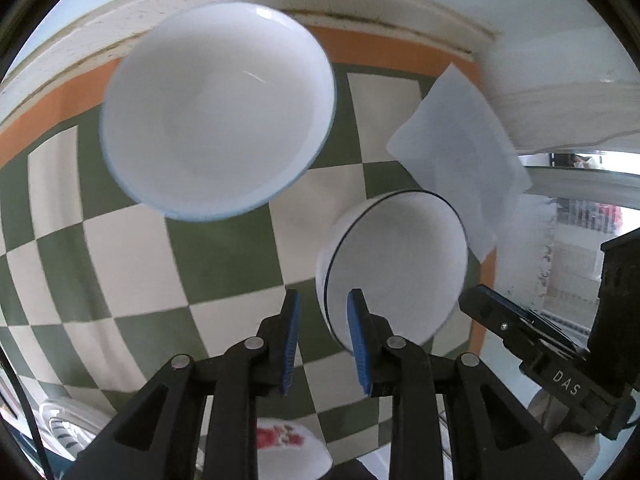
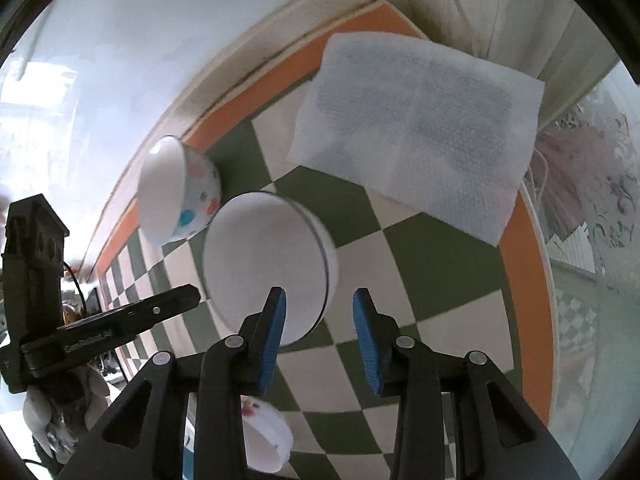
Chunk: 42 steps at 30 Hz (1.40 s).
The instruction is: Organize plates and bowls
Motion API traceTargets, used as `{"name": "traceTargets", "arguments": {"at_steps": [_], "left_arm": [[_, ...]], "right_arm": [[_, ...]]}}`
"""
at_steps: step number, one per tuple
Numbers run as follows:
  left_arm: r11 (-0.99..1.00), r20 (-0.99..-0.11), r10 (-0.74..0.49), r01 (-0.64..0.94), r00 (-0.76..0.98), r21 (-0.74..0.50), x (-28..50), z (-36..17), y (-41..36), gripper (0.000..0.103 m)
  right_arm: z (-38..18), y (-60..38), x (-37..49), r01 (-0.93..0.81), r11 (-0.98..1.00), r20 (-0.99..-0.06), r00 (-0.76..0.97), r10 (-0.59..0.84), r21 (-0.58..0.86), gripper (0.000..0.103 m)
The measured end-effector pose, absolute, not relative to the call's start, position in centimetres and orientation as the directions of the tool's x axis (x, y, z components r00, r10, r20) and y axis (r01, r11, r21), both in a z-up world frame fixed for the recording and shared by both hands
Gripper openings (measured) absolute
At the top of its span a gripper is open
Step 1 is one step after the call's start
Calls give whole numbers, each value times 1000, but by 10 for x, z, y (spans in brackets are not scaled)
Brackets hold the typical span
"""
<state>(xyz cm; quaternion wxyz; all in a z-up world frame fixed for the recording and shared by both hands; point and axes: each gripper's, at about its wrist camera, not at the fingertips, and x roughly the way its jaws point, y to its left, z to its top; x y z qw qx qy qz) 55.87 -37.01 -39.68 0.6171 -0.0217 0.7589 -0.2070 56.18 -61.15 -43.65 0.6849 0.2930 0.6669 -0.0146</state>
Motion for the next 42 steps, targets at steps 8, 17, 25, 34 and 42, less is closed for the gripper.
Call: {"name": "traceTargets", "arguments": {"at_steps": [8,17,25,34,42], "left_arm": [[920,-935,-283,215,-214,-327,561,-412,-376,18],[918,-942,-280,233,-186,-320,554,-406,-376,11],[920,-958,-244,277,-149,-278,545,-397,-384,11],[916,-961,-257,290,-106,-277,538,-379,-387,11],[903,-955,-290,313,-64,-295,513,-347,-367,11]], "right_arm": [[-465,-610,570,412,832,-923,66,380,372,35],[-466,-600,572,376,856,-932,78,353,355,9],[-459,-598,573,365,862,-935,82,345,350,9],[-449,-590,566,345,868,-933,93,348,358,8],[-425,-575,544,314,869,-924,116,364,381,8]]}}
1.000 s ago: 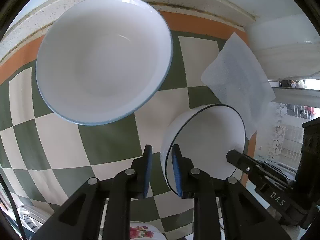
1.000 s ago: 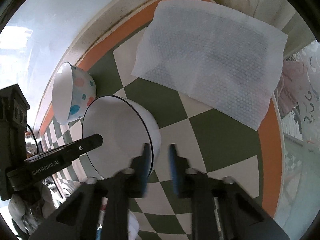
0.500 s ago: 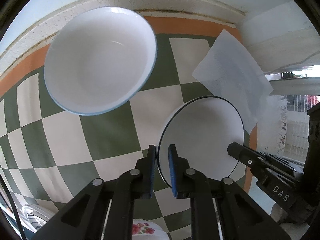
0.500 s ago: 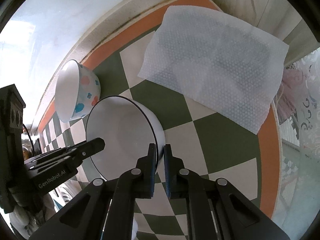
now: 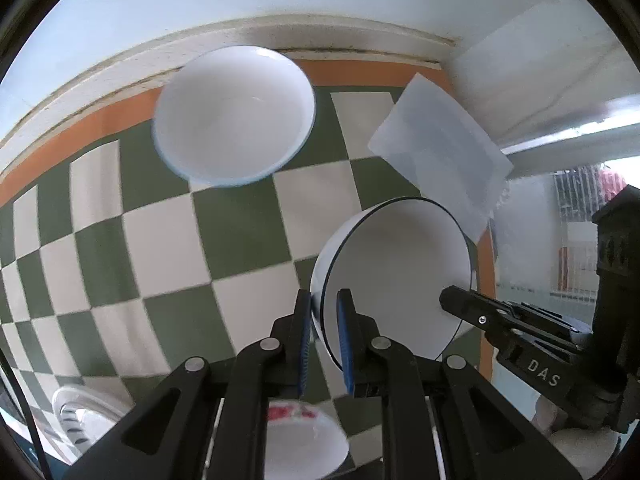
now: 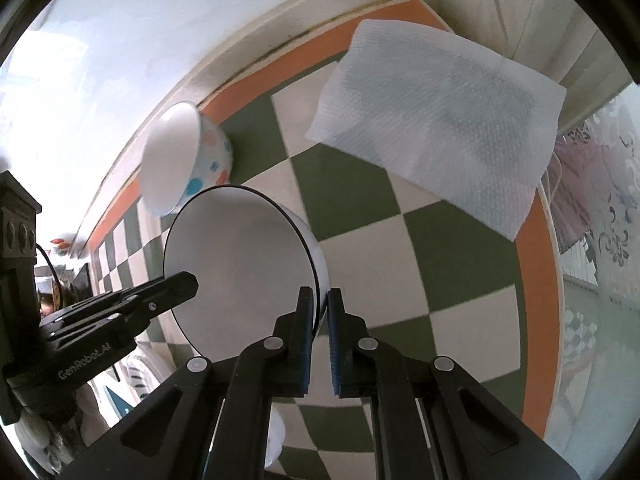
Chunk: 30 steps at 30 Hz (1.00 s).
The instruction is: Organize plates and bowls
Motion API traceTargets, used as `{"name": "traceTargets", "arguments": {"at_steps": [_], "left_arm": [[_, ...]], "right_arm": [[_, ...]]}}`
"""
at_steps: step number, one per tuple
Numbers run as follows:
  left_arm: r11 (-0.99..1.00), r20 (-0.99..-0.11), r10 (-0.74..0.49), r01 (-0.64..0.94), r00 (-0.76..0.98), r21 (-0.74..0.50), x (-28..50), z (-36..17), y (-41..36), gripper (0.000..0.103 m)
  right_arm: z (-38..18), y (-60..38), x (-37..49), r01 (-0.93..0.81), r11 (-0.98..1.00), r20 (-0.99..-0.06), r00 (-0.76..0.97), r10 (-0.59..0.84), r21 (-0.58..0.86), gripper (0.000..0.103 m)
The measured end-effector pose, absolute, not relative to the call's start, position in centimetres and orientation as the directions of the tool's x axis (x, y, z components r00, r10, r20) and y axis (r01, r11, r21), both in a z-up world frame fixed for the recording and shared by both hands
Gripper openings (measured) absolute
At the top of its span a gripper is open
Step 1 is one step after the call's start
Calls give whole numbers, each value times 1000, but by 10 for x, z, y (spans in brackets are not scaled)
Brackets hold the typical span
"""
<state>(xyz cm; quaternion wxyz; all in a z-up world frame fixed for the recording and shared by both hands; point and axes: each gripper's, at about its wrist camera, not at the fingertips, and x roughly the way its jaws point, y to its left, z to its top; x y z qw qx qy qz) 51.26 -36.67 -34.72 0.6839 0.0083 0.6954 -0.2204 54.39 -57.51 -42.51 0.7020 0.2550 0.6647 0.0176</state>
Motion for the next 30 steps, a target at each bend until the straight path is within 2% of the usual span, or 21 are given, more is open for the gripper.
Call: {"name": "traceTargets", "arguments": {"at_steps": [15,23,30], "left_arm": [[903,-943,-333,287,-7,-321,430,-304,-282,11],[913,-941,-336,233,-36,-335,394,-319,-245,11],[921,-947,-310,221,-82,-320,385,-350,-243,11]], "right_arm": [[-382,-507,456,227,876,-905,111,412,426,8],[-393,-468,418,183,885,-903,46,428,429,8],[-417,-458,412,186,896,-912,2,410,403,9]]}}
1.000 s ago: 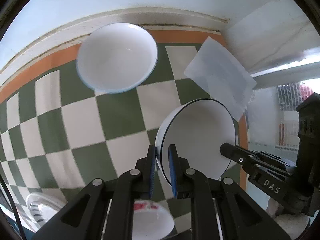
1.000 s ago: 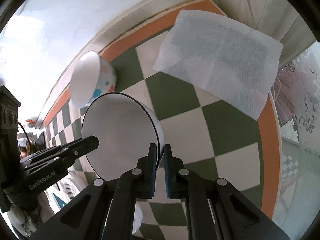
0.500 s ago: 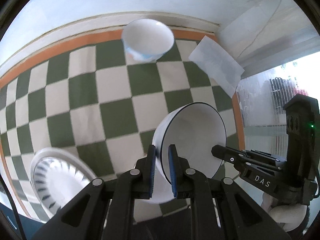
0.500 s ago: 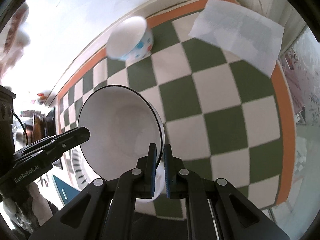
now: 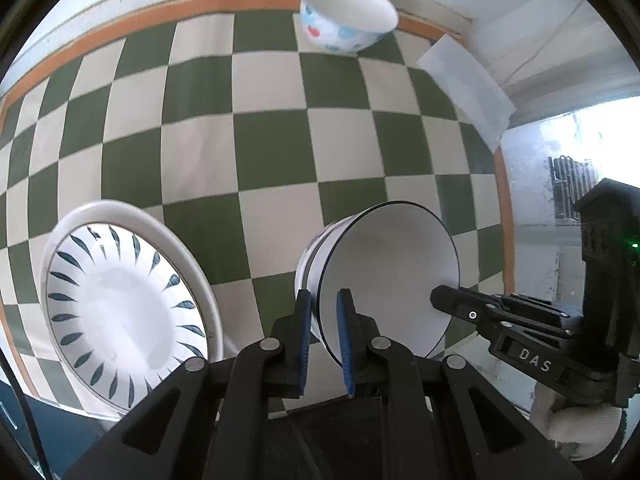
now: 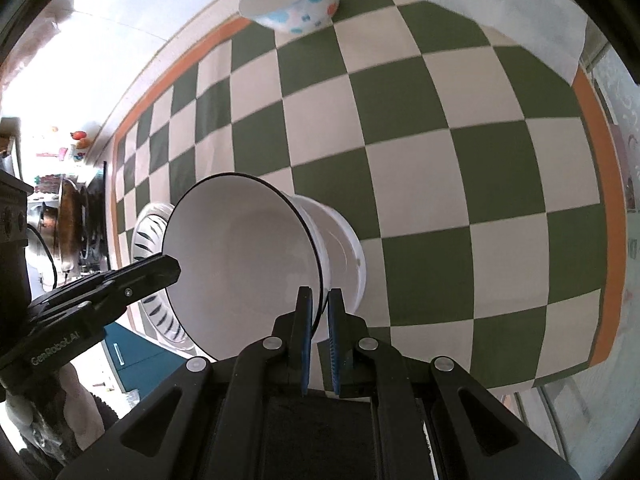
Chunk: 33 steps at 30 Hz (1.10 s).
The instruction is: Organize plates and bowls
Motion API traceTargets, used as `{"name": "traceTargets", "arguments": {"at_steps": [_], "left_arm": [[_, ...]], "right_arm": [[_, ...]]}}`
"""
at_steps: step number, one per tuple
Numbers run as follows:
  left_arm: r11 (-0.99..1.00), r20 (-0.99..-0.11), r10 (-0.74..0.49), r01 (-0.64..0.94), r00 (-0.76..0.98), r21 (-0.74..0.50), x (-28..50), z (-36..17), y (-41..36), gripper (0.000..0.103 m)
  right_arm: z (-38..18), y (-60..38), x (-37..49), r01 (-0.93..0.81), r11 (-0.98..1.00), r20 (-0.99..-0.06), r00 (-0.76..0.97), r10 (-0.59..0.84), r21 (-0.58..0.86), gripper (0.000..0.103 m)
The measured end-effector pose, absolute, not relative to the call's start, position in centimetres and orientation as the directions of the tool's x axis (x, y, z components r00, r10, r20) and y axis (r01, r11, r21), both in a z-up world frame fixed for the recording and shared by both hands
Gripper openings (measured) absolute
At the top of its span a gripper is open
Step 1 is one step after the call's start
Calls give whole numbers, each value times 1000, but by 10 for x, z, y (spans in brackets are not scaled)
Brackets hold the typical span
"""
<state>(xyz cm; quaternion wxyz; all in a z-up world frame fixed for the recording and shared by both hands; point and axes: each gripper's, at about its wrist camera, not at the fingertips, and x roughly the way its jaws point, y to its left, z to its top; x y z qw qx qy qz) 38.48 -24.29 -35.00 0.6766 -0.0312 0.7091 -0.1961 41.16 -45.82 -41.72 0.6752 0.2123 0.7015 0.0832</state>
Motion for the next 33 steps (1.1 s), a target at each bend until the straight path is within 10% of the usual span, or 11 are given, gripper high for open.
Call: {"name": "traceTargets", "arguments": {"at_steps": [15,25,33], "left_arm": [[920,-940,-307,206,-147,-332,386,-373,-245,11],[929,-950,-309,224,30,-295,446,-295,-243,20],[944,-948,-316,108,34,-311,564,-307,-257,27]], "right_arm": [[-445,-453,417,209,906,-920,-59,387,368,10],[-380,-478,448,197,883,-904,46,425,425,12],[-358,-514,559,211,891,-913,167,373,403,40]]}}
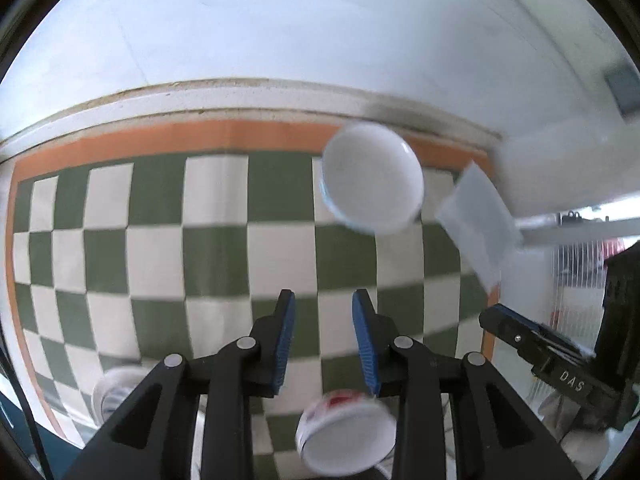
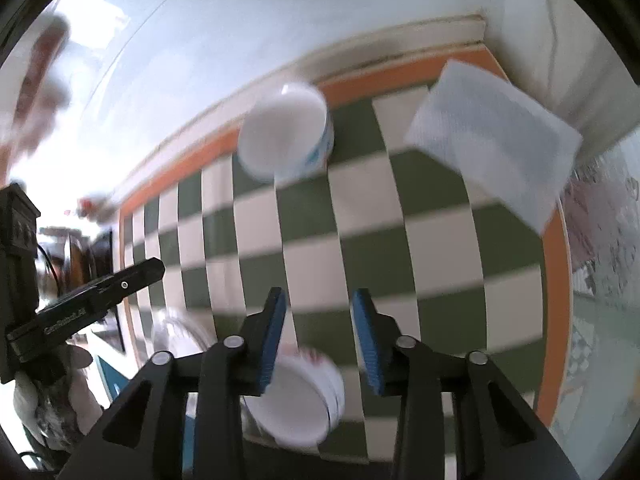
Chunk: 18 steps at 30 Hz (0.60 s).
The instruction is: Organize plates and bowls
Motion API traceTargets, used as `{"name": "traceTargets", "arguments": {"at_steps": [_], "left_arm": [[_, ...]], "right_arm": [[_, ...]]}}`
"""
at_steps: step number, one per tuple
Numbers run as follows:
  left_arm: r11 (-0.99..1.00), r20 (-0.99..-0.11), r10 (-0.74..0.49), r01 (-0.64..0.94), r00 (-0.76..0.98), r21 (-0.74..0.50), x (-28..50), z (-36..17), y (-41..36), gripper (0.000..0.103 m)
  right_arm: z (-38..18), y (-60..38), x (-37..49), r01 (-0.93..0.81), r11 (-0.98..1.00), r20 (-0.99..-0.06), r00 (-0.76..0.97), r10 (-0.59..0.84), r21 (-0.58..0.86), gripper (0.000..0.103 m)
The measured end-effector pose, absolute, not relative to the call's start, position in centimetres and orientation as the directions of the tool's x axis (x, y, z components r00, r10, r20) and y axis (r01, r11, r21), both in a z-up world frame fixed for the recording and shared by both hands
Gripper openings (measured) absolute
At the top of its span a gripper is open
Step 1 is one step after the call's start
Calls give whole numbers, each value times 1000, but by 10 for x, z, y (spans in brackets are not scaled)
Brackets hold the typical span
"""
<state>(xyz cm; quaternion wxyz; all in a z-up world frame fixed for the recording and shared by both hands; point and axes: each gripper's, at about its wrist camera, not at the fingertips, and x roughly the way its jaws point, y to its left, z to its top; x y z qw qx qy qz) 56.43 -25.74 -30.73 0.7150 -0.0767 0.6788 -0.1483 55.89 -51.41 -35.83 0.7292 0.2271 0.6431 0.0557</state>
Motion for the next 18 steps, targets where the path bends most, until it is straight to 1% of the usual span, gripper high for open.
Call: {"name": "traceTargets", "arguments": {"at_steps": [5,9,18], "left_arm": [[945,-947,-319,57,-35,-321,611,-343,-274,27],[951,-951,-298,57,-83,-303,636,-369,-286,27],[954,-951,-279,70,-134,-290,662,-400,-301,27]], "right_arm": [[-384,-526,621,240,888,-918,151,366,393,40],[-410,-523,658,246,894,-927,119,355,374,40],[-454,-508,696,240,915,-945,56,322,325,40]]}}
